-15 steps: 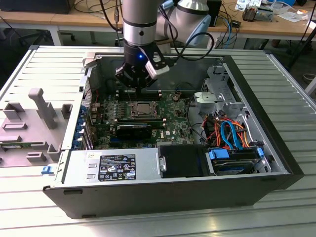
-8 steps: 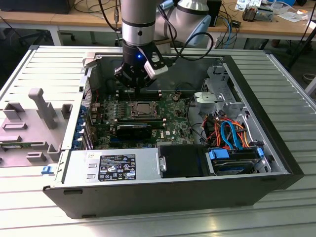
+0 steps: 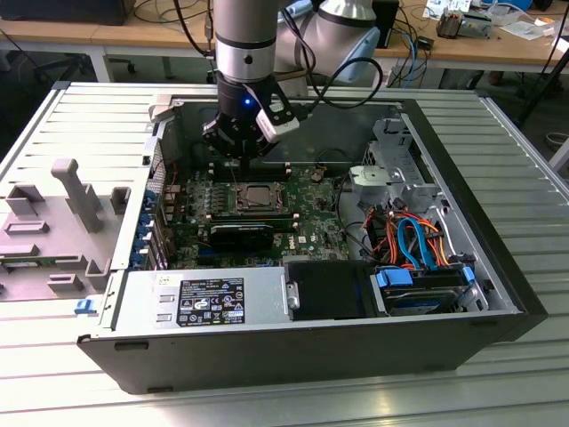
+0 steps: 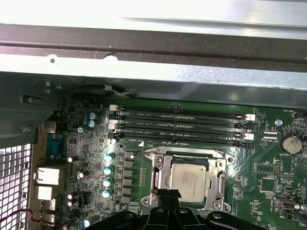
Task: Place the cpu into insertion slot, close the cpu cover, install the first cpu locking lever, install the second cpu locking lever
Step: 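Install the first cpu locking lever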
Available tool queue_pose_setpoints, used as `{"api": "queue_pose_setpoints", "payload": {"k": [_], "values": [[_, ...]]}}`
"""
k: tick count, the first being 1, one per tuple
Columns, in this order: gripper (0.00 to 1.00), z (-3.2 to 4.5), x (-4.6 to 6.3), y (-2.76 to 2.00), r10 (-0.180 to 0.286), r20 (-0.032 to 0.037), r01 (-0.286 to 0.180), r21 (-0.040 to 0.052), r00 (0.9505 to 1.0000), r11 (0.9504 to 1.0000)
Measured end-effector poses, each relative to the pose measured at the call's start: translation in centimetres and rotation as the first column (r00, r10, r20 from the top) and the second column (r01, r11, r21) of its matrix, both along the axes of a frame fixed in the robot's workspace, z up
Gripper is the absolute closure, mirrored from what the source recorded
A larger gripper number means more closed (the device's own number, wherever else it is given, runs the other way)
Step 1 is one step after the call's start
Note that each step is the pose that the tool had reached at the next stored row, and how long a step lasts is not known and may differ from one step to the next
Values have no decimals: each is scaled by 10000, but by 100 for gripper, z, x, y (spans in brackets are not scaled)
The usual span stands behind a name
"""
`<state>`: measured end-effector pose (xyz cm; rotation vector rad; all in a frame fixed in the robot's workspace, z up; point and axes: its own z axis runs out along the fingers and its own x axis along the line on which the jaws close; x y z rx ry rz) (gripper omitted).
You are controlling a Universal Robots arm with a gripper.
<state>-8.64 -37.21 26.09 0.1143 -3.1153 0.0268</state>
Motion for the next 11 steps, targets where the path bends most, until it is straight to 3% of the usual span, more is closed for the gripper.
{"api": "queue_pose_setpoints", "payload": {"k": [11], "values": [[89, 0, -78, 0, -1, 0, 1, 0, 10000, 10000]]}}
